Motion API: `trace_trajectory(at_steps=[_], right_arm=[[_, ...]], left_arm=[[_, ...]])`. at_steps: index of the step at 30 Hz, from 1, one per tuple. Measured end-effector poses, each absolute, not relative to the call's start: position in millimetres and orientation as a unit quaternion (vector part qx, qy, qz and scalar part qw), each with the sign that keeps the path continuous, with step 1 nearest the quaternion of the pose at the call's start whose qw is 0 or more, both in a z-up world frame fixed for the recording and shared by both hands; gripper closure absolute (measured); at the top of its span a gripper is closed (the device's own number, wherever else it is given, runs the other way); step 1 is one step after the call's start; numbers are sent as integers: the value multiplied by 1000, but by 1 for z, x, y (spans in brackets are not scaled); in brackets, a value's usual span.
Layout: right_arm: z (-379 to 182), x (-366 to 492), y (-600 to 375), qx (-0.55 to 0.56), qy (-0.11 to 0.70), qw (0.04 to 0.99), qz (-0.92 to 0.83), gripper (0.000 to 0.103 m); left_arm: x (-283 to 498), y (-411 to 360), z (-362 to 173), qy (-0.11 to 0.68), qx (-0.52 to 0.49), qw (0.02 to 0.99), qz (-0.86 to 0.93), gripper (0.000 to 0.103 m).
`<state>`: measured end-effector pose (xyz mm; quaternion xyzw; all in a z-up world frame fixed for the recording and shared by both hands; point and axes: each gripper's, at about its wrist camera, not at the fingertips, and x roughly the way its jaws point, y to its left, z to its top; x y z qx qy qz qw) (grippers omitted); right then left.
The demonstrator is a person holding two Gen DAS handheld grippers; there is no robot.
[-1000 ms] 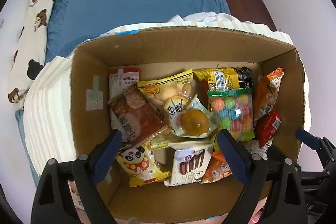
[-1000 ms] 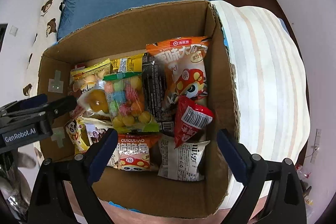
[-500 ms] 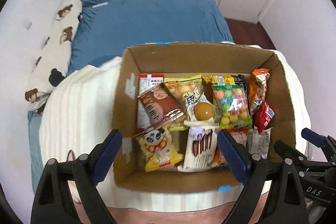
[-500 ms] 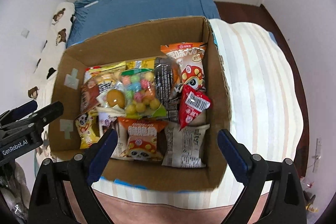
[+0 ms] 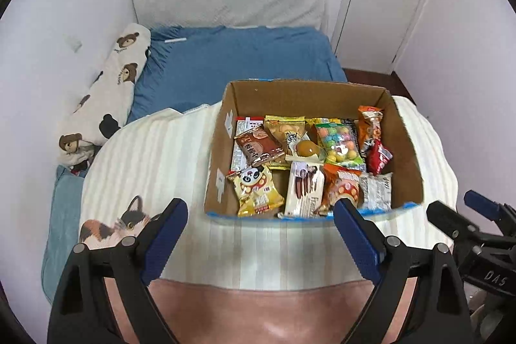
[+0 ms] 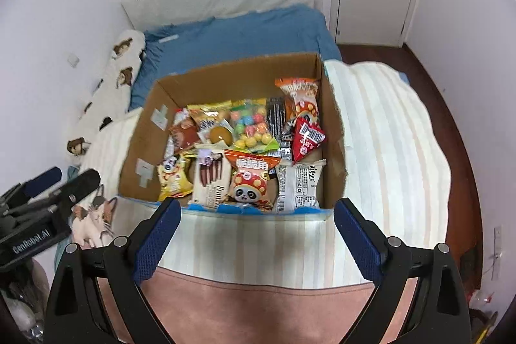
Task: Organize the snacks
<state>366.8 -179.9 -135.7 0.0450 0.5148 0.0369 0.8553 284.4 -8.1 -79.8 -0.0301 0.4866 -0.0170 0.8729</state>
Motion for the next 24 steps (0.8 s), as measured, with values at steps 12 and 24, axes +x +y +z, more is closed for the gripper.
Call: trace_trajectory(at_steps=[12, 24], right_arm=[[-62, 270, -170, 37, 434, 899, 49, 5], [-25, 201, -162, 29, 400, 914, 55, 5]], left_arm=[[200, 4, -32, 435, -32, 900, -3, 10], [144, 7, -14, 414, -33, 910, 5, 10]])
